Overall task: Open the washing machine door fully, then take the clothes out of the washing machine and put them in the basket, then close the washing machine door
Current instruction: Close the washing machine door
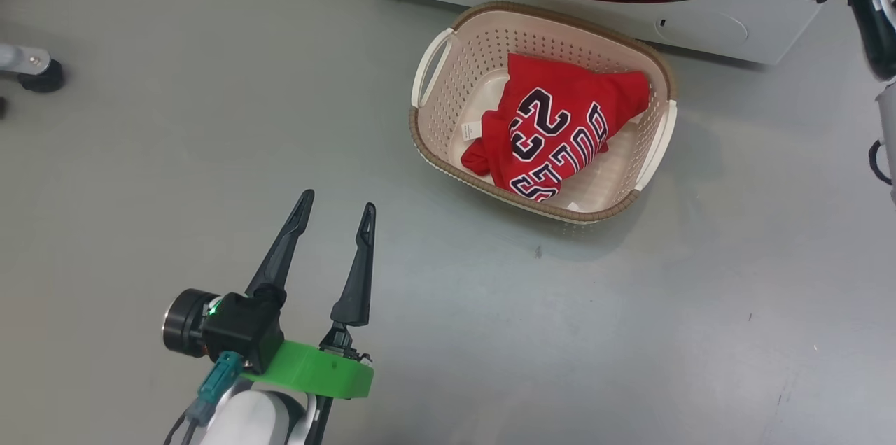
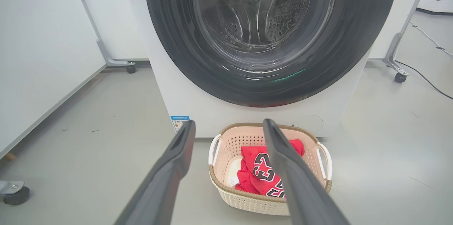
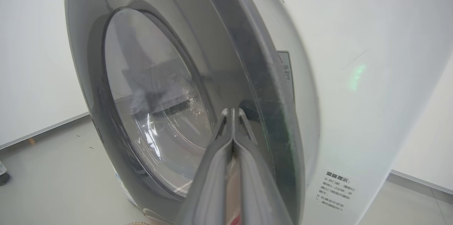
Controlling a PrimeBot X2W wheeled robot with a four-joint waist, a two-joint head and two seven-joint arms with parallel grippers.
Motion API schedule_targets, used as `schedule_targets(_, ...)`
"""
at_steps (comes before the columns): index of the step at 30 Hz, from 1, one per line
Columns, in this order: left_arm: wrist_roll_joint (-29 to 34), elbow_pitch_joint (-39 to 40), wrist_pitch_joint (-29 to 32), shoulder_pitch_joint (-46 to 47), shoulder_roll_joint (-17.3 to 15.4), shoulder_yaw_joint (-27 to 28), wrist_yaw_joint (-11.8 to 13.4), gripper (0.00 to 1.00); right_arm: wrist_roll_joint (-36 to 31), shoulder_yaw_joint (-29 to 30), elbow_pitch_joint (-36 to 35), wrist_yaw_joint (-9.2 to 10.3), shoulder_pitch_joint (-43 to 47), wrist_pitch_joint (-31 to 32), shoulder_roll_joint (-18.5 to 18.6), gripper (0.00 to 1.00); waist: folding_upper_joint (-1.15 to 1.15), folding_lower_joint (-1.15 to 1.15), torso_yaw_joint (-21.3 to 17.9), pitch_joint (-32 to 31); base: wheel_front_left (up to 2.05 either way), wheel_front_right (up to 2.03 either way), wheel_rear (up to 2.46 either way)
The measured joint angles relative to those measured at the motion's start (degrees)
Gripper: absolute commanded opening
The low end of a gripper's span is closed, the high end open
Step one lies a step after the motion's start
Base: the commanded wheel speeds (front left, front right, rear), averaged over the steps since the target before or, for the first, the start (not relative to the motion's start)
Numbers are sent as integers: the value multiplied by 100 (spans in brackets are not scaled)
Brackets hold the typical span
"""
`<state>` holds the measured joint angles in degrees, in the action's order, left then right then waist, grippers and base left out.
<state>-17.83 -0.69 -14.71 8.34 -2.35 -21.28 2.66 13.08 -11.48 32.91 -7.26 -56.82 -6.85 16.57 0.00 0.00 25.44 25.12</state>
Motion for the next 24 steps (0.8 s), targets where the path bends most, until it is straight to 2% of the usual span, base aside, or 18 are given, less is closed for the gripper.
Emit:
schedule_targets(15,-237,152,0,146,20,-233,62,100,-11,31,467,-24,-814,52,332,0,0,0,274,289,0,0,0)
schedule_targets(24,-296,147,0,201,22,-267,110,100,1,75,735,-24,-896,-130,335,0,0,0,307,300,0,0,0)
